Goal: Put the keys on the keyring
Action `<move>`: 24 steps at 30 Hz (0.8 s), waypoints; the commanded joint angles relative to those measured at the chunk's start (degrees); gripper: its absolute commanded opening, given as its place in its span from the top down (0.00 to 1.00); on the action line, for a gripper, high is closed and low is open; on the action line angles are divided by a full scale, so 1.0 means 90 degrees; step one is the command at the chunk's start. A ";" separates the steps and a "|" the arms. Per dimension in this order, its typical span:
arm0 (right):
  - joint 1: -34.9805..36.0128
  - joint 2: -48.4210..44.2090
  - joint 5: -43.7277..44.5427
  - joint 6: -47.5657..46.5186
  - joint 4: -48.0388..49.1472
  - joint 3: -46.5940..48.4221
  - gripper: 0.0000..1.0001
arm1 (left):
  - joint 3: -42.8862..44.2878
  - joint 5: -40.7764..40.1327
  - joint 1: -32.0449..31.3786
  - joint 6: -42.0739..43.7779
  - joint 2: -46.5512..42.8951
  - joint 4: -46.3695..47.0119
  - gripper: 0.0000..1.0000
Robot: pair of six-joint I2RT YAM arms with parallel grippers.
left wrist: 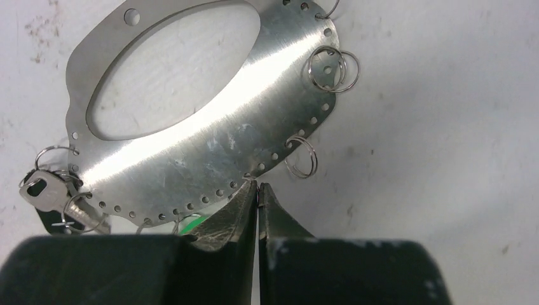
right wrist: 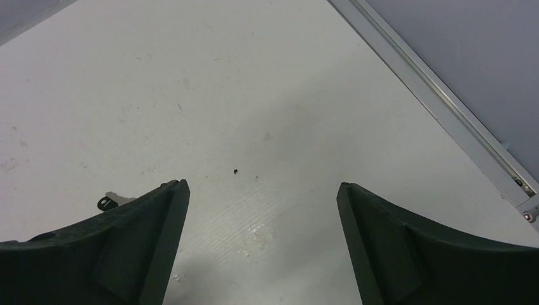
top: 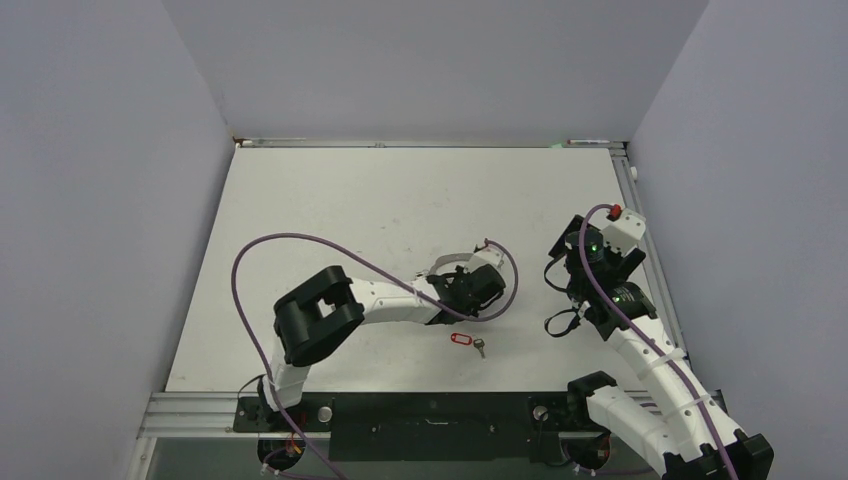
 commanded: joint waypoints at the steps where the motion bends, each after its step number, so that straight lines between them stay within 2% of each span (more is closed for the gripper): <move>1: 0.0040 -0.0158 -0.0312 -0.0119 0.0197 0.0247 0.10 | -0.0979 0.0594 -0.0065 0.0398 -0.1082 0.0921 1.00; 7: 0.0049 -0.0234 -0.0888 -0.0250 0.0308 0.0189 0.11 | -0.2223 0.1059 -0.0083 0.0676 -0.2199 0.1896 1.00; 11: 0.0049 -0.0287 -0.1697 -0.0388 0.0525 0.0090 0.12 | -0.2797 0.1401 -0.0085 0.0822 -0.2878 0.2286 1.00; 18: 0.0059 -0.0684 -0.3401 -0.0676 0.1279 -0.0391 0.12 | -0.3181 0.1890 -0.0040 0.0884 -0.3729 0.2306 1.00; 24: 0.0059 -0.1283 -0.4728 -0.0824 0.2317 -0.0938 0.12 | -0.3557 0.2590 0.0126 0.0802 -0.4418 0.2814 1.00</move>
